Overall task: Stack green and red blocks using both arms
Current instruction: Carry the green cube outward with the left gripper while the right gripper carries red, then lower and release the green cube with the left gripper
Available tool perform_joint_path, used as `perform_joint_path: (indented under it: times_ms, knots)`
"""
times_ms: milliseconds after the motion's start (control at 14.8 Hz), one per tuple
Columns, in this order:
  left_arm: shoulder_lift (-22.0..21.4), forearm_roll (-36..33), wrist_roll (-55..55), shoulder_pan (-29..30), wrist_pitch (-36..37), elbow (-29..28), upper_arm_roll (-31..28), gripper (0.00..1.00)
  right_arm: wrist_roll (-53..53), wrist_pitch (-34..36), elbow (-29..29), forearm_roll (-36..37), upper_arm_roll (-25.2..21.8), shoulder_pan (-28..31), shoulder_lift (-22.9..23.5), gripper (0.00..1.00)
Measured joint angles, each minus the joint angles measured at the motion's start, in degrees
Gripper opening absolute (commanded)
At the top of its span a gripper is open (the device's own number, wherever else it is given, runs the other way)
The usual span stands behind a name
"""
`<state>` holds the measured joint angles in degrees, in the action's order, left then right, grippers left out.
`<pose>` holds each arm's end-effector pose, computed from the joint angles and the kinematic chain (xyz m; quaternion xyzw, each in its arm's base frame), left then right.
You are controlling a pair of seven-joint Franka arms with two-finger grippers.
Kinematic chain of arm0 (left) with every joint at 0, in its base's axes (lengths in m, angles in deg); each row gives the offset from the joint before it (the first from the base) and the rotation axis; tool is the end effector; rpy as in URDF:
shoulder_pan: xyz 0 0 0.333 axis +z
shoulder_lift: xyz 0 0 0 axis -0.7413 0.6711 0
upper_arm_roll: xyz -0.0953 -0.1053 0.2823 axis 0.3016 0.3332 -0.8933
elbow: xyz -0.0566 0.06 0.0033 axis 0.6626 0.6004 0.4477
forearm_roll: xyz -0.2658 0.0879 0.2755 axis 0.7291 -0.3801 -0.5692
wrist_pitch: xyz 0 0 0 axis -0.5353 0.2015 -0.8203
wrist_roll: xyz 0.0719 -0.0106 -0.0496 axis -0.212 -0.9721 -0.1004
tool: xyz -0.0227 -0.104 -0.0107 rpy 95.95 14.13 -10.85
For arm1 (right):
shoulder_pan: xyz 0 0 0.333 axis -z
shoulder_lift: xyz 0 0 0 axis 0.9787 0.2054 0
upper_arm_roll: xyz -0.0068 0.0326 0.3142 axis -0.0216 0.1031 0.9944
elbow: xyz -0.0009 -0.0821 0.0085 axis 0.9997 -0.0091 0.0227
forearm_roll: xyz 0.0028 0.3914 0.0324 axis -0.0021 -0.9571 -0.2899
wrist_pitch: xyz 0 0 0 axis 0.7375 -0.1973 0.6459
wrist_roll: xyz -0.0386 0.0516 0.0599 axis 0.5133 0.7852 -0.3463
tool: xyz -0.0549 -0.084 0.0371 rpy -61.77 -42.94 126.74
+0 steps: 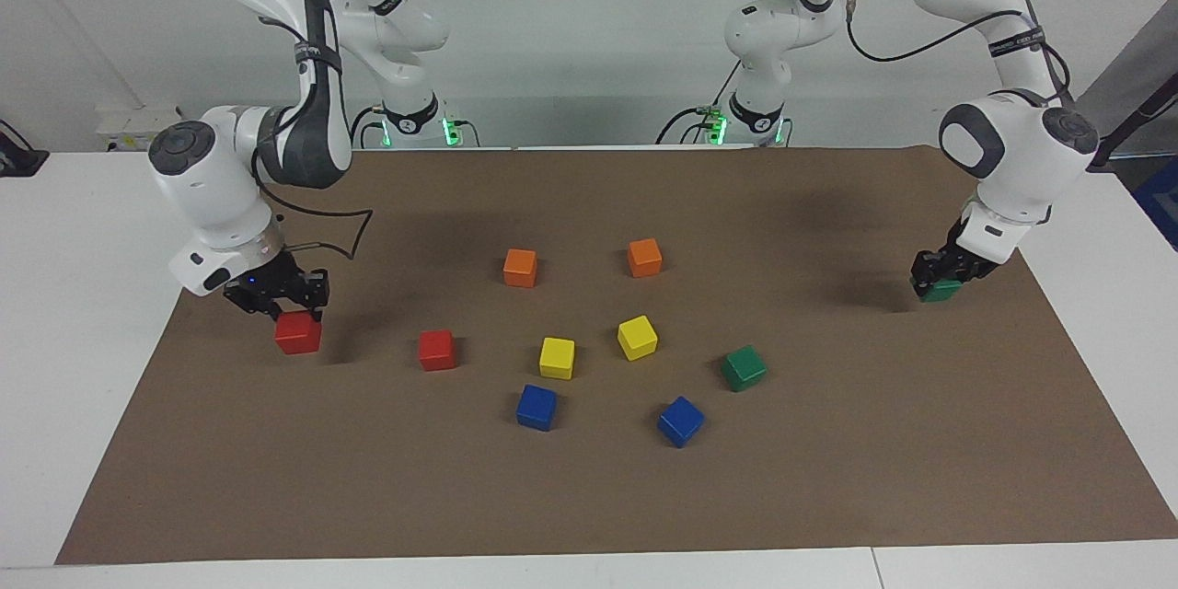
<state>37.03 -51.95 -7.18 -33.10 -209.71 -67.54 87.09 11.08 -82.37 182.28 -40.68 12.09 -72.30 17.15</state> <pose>0.5646 0.1263 0.3408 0.9991 0.0028 0.0417 0.0011 0.5950 -0.0645 0.3692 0.9978 0.0455 0.0471 0.0105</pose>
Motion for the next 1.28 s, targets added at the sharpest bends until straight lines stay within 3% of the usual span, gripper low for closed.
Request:
perform_joint_path:
  times_ms: [608, 675, 743, 1080, 1283]
  knots:
    - [4.3, 0.0, 0.1, 0.1, -4.8, 0.0, 0.4, 0.00, 0.0, -4.6, 3.0, 0.0, -0.1, 0.4, 2.2, 0.00]
    - [4.3, 0.0, 0.4, 0.1, -4.8, 0.0, 0.4, 0.25, 0.0, -4.7, 3.1, 0.0, -0.1, 0.4, 2.2, 0.00]
    - [4.3, 0.0, 1.3, 0.1, -4.9, 0.0, 0.4, 0.99, 0.0, -4.7, 3.2, 0.0, -0.1, 0.4, 2.2, 0.00]
    - [4.3, 0.0, 6.6, 0.1, -4.0, 0.6, 0.5, 1.00, 0.0, -7.3, 4.8, 0.0, -0.1, 0.4, 2.4, 0.00]
    - [4.2, 0.0, 7.2, -0.5, 3.3, 7.0, 1.0, 1.00, 0.0, -8.5, 5.7, 0.0, -0.1, 0.5, 2.6, 0.00]
